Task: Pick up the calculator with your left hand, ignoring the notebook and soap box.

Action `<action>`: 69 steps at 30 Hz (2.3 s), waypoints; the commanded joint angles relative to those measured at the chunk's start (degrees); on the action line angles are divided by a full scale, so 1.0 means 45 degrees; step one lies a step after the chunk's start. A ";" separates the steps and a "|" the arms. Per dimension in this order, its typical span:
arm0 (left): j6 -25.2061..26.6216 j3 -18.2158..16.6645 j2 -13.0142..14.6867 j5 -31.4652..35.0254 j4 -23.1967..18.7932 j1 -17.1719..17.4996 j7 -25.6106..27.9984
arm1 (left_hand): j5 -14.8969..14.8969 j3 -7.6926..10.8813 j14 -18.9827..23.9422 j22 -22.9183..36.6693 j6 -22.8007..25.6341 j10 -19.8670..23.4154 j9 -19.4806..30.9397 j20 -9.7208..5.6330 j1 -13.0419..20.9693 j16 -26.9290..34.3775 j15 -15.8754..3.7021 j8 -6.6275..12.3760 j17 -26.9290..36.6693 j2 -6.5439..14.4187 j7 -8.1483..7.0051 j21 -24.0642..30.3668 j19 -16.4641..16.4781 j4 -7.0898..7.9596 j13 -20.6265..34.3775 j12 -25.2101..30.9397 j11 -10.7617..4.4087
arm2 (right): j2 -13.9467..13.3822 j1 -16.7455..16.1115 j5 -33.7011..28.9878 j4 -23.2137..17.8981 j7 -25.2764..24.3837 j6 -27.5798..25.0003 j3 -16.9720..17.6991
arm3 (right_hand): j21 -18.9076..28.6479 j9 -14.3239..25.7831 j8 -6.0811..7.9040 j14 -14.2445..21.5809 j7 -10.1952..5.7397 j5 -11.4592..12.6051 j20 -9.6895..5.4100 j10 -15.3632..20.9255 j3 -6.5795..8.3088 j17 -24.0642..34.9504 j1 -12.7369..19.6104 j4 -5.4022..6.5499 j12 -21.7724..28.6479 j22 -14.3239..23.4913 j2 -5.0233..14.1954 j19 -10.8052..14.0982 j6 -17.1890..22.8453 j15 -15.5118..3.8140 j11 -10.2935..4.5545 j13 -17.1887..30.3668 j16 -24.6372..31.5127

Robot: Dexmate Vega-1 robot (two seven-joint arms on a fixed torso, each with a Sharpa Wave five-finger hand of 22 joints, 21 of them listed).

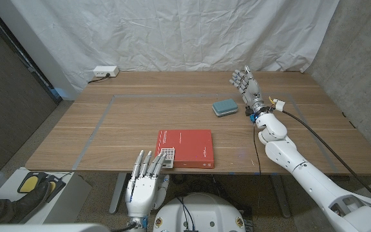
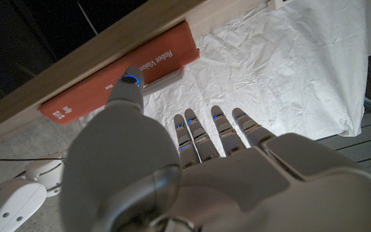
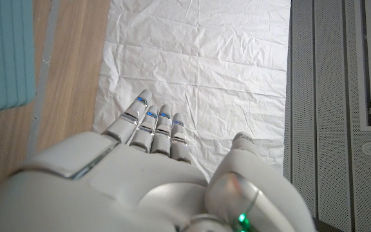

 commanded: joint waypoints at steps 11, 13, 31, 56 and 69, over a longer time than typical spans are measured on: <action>-0.2499 -0.1743 -0.1888 0.1113 0.0893 0.0177 0.0000 | 0.0039 0.0157 0.0437 0.0040 0.0719 0.0649 0.0006 -0.1398 0.0448 0.0058 -0.2160 0.0266 0.0065 0.0164 -0.0139 0.0120 0.0277 0.0018 0.0048 0.0098 -0.0004 | 0.0147 0.0186 0.0029 0.0287 0.0130 0.0059 -0.0020 | -0.0056 0.0066 -0.0057 0.0164 -0.0071 -0.0008 -0.0037 0.0150 0.0006 0.0037 0.0063 -0.0016 -0.0058 0.0060 0.0028 0.0151 0.0037 -0.0006 0.0002 0.0076 0.0009; -0.2265 -0.1701 -0.1924 0.1170 0.0940 0.0127 0.0000 | 0.0033 0.0172 0.0476 0.0040 0.0774 0.0715 0.0003 -0.1411 0.0495 0.0056 -0.2170 0.0275 0.0065 0.0184 -0.0156 0.0123 0.0302 0.0014 0.0047 0.0098 -0.0006 | 0.0162 0.0174 0.0025 0.0290 0.0121 0.0077 -0.0023 | -0.0061 0.0066 -0.0060 0.0172 -0.0077 -0.0007 -0.0036 0.0147 0.0003 0.0037 0.0063 -0.0017 -0.0061 0.0061 0.0029 0.0157 0.0031 -0.0012 0.0002 0.0076 0.0010; -0.2541 -0.1556 -0.1468 0.0564 0.0838 -0.0253 0.0000 | -0.0047 0.0246 0.0707 0.0041 0.1226 0.1134 -0.0017 -0.1376 0.0728 0.0028 -0.2188 0.0357 0.0073 0.0331 -0.0271 0.0117 0.0411 0.0035 0.0043 0.0078 0.0007 | 0.0211 0.0243 0.0050 0.0497 0.0099 -0.0026 -0.0046 | -0.0095 0.0066 -0.0060 0.0182 -0.0095 -0.0004 -0.0042 0.0146 -0.0009 0.0039 0.0062 -0.0021 -0.0075 0.0063 0.0034 0.0177 0.0036 -0.0026 0.0012 0.0076 0.0003; -0.1812 -0.0439 -0.0618 -0.0407 0.0930 -0.1127 0.0000 | -0.0173 0.0303 0.0889 0.0043 0.1655 0.1473 -0.0032 -0.1374 0.0875 -0.0014 -0.2208 0.0415 0.0079 0.0490 -0.0295 0.0098 0.0473 0.0095 0.0041 0.0030 0.0022 | 0.0240 0.0321 0.0299 0.0906 0.0365 0.0130 0.0138 | -0.0123 0.0067 -0.0061 0.0215 -0.0083 0.0000 -0.0060 0.0155 -0.0022 0.0040 0.0066 -0.0027 -0.0088 0.0065 0.0045 0.0242 0.0042 -0.0042 -0.0009 0.0077 0.0003; -0.1712 -0.0252 -0.0652 -0.0590 0.1113 -0.1180 0.0000 | -0.0306 0.0365 0.1129 0.0042 0.2080 0.1802 -0.0048 -0.1435 0.1043 -0.0020 -0.2241 0.0482 0.0079 0.0603 -0.0295 0.0096 0.0558 0.0104 0.0038 0.0018 0.0066 | 0.0165 0.0187 0.0373 0.0877 0.0392 0.0076 0.0201 | -0.0143 0.0067 -0.0067 0.0220 -0.0095 0.0004 -0.0059 0.0153 -0.0030 0.0040 0.0070 -0.0033 -0.0096 0.0067 0.0047 0.0259 0.0030 -0.0035 -0.0002 0.0078 -0.0003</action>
